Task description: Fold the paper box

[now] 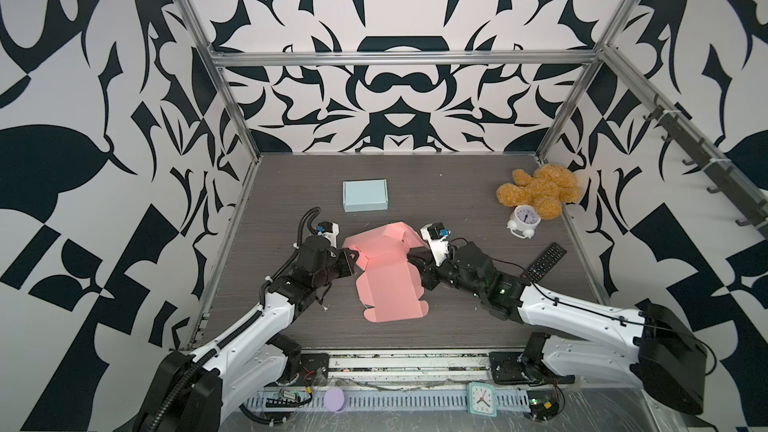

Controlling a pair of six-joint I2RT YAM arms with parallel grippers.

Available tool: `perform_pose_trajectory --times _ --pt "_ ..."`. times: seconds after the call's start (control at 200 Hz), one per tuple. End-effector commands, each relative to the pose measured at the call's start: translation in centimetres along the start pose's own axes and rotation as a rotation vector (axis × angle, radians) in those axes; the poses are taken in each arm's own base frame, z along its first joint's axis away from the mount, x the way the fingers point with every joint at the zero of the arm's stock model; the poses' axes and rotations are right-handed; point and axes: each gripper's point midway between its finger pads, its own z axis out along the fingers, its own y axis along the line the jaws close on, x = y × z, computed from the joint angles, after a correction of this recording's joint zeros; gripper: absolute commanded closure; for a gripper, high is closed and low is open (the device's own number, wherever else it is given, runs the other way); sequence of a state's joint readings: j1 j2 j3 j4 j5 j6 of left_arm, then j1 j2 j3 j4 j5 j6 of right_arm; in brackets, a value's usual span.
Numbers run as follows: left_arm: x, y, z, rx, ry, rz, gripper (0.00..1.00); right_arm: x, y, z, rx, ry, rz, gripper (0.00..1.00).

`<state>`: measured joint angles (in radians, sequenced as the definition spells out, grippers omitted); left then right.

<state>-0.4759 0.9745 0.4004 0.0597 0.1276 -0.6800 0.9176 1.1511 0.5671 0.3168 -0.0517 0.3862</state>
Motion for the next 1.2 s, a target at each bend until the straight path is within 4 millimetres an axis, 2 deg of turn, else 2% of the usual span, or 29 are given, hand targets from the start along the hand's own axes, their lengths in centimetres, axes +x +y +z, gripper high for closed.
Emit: perform_pose_trajectory --times 0.0,0.315,0.42,0.58,0.78,0.875,1.02,1.195 --pt "-0.2 -0.4 0.0 0.02 -0.002 0.011 0.94 -1.4 0.9 0.3 -0.023 -0.003 0.009 1.0" --pt "-0.2 -0.2 -0.2 0.009 -0.008 0.021 0.94 -0.8 0.5 -0.2 0.01 0.047 -0.013 1.0" --pt "-0.2 -0.2 -0.3 0.006 -0.006 0.024 0.94 -0.9 0.3 -1.3 0.031 0.066 -0.045 0.88" --pt "-0.2 -0.2 -0.4 0.003 -0.003 0.028 0.95 -2.0 0.5 -3.9 0.047 0.059 -0.087 0.74" --pt "-0.5 -0.3 -1.0 0.001 0.011 0.056 0.95 -3.0 1.0 -7.2 0.037 0.014 -0.135 0.7" --pt "-0.5 -0.7 -1.4 0.016 0.033 0.077 0.95 -3.3 0.0 -8.5 0.099 -0.002 -0.15 0.68" --pt "-0.4 -1.2 -1.8 0.029 0.061 0.106 0.95 -4.1 -0.7 -9.2 0.12 -0.027 -0.141 0.68" --pt "0.3 -1.8 -1.6 0.067 0.1 0.114 0.95 -5.8 -0.4 -9.3 0.074 -0.056 -0.112 0.66"
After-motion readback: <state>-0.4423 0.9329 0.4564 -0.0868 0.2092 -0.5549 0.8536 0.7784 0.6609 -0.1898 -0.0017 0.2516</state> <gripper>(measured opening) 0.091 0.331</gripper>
